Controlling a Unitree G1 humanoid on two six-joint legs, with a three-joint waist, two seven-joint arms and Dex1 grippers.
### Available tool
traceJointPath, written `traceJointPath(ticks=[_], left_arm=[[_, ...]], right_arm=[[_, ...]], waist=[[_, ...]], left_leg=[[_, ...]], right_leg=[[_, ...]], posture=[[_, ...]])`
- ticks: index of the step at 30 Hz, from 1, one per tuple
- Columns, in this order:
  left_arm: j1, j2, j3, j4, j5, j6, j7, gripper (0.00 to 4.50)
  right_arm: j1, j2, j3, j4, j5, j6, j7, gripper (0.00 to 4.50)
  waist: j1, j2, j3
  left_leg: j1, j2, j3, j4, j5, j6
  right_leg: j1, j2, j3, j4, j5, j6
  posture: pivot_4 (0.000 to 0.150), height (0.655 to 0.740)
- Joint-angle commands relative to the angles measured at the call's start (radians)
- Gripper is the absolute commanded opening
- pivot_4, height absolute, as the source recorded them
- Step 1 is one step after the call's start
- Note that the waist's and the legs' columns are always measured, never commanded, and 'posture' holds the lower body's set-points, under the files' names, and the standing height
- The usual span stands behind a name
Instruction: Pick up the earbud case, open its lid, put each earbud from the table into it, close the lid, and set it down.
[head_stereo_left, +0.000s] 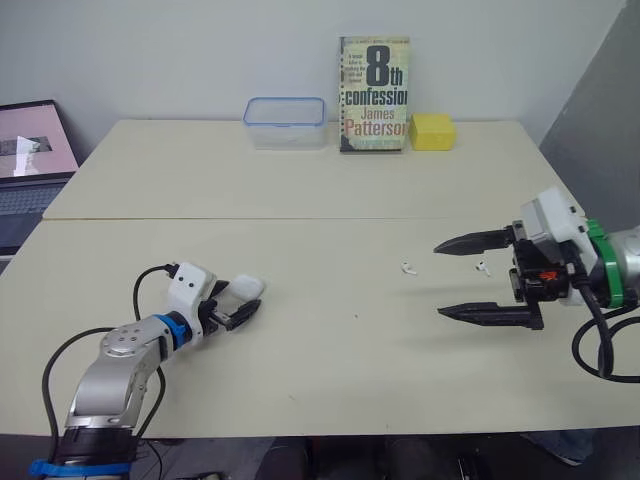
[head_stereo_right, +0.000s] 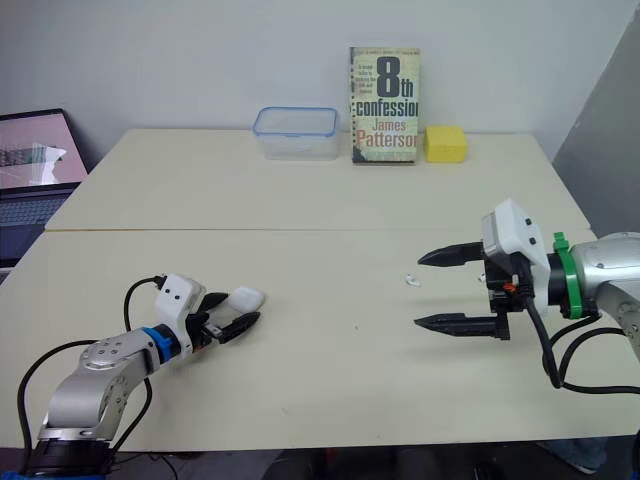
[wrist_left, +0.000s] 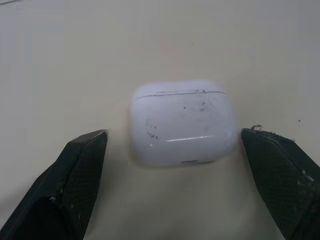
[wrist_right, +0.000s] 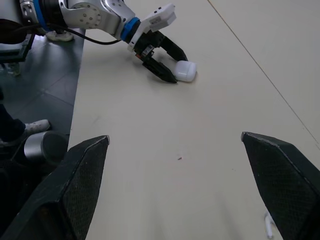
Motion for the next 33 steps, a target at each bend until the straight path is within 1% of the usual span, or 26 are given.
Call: traceJointPath(ticks=[1, 11, 15, 17, 18, 22, 27, 30, 33], left_arm=[[-0.013, -0.009, -0.017, 0.015, 0.020, -0.011, 0.013, 4.50], [-0.041, 0.003, -0.032, 0.065, 0.040, -0.006, -0.006, 4.50], [-0.050, 0.008, -0.056, 0.084, 0.051, -0.003, -0.030, 3.66], [-0.054, 0.008, -0.061, 0.092, 0.056, -0.008, -0.030, 3.03], [-0.054, 0.009, -0.063, 0.094, 0.059, -0.013, -0.031, 2.79], [-0.021, 0.026, -0.064, 0.079, 0.057, -0.052, -0.063, 2.78], [0.015, 0.054, -0.112, 0.017, 0.055, -0.190, -0.179, 2.78], [0.004, 0.037, -0.166, -0.063, 0.042, -0.291, -0.254, 2.78], [-0.031, -0.009, -0.210, -0.114, 0.034, -0.353, -0.275, 2.78]], right_arm=[[-0.035, 0.004, 0.000, -0.017, 0.006, -0.008, -0.002, 4.45], [-0.043, 0.020, 0.025, -0.020, -0.006, -0.010, -0.009, 4.45], [-0.045, 0.024, 0.027, -0.024, -0.009, -0.008, -0.010, 4.50], [-0.045, 0.025, 0.026, -0.025, -0.010, -0.007, -0.010, 4.50], [-0.043, 0.025, 0.025, -0.028, -0.010, -0.006, -0.010, 4.50], [-0.025, 0.020, 0.013, -0.039, -0.007, -0.002, -0.015, 4.50], [0.007, 0.024, -0.015, -0.052, 0.016, 0.025, -0.043, 4.50], [0.044, 0.032, -0.052, -0.069, 0.076, 0.083, -0.088, 4.50], [0.090, 0.027, -0.081, -0.114, 0.143, 0.193, -0.190, 4.50]], waist=[[0.000, 0.000, 0.000], [0.002, 0.000, 0.000], [0.002, 0.000, 0.000], [0.003, 0.000, 0.000], [0.003, 0.000, 0.000], [0.004, 0.001, 0.000], [0.006, 0.001, 0.000], [0.013, 0.001, 0.000], [0.026, 0.000, 0.000]], left_leg=[[0.000, 0.000, 0.000, 0.000, 0.000, 0.000], [0.000, 0.000, 0.000, 0.000, 0.000, 0.000], [0.000, 0.000, 0.000, 0.000, 0.000, 0.000], [0.000, 0.000, 0.000, 0.000, 0.000, 0.000], [0.000, 0.000, 0.000, 0.000, 0.000, 0.000], [0.000, 0.000, 0.000, 0.000, 0.000, 0.000], [0.000, 0.000, 0.001, 0.000, 0.000, 0.000], [0.000, 0.000, 0.001, 0.000, 0.000, 0.000], [-0.002, 0.000, 0.000, 0.001, 0.000, 0.000]], right_leg=[[0.000, 0.000, 0.000, 0.000, 0.000, 0.000], [0.000, 0.000, 0.000, 0.000, 0.000, 0.000], [0.000, 0.000, -0.001, 0.000, 0.000, 0.000], [0.000, 0.000, -0.001, 0.000, 0.000, 0.000], [0.000, 0.000, -0.001, 0.000, 0.000, 0.000], [0.000, 0.000, 0.000, 0.000, 0.000, 0.001], [0.000, -0.001, 0.000, -0.001, 0.000, 0.001], [0.000, -0.001, 0.000, -0.001, 0.000, 0.000], [-0.001, -0.001, 0.000, -0.001, 0.000, 0.000]], posture=[[0.150, 0.7400], [0.150, 0.7400], [0.150, 0.7400], [0.150, 0.7400], [0.150, 0.7400], [0.150, 0.7400], [0.150, 0.7400], [0.150, 0.7400], [0.150, 0.7400]])
